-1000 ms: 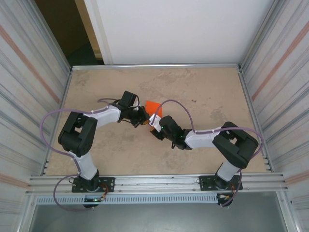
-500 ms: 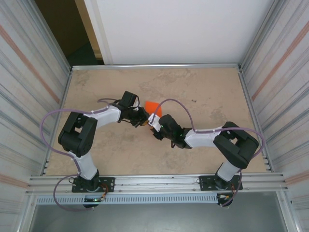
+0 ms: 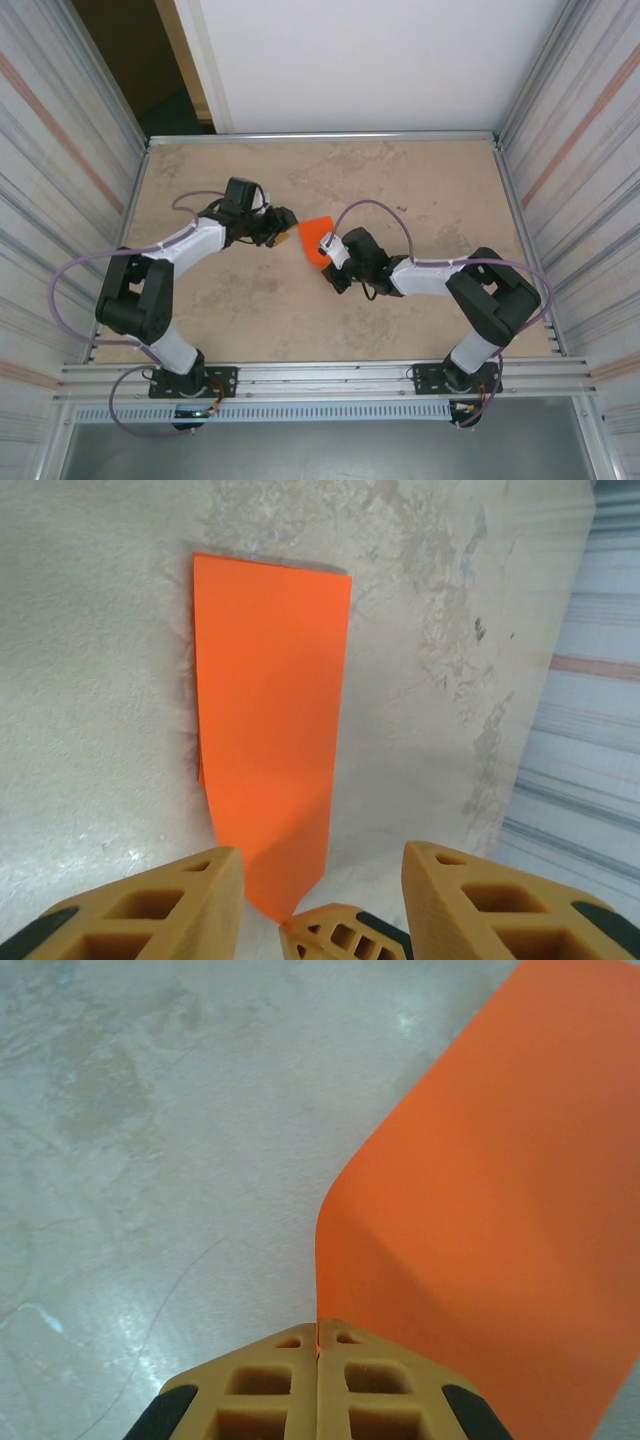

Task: Fold a paper plane with a square sheet of paper (pick it up from the middle)
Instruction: Third fold the triangle at the center of the table.

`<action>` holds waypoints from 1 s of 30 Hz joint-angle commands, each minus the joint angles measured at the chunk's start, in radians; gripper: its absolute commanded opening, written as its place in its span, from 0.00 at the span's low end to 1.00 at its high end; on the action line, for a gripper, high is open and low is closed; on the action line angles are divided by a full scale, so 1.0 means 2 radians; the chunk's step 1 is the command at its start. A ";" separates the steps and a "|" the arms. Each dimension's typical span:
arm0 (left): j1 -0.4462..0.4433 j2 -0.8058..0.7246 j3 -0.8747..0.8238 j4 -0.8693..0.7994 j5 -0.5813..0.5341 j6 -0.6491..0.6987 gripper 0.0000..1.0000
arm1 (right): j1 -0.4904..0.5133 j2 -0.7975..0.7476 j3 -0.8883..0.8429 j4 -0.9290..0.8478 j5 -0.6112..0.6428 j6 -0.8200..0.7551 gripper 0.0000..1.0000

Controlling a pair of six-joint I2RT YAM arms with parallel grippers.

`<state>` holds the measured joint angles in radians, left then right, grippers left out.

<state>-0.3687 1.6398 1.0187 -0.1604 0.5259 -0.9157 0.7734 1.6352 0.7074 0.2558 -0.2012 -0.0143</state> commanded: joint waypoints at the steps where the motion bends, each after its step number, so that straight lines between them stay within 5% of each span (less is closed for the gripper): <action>1: -0.016 0.043 0.036 0.012 0.026 0.027 0.44 | -0.001 -0.018 0.008 -0.013 -0.032 0.031 0.00; 19: -0.058 0.225 0.198 -0.141 -0.019 0.123 0.17 | -0.045 -0.034 0.004 -0.029 -0.100 0.142 0.00; 30: -0.060 0.262 0.215 -0.179 -0.021 0.153 0.11 | -0.047 -0.002 0.059 -0.118 -0.028 0.186 0.00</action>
<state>-0.4797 2.1223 1.4422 -0.4446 0.5041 -0.6495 0.6819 1.6066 0.7818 0.1020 -0.3202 0.3153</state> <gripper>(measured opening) 0.118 0.044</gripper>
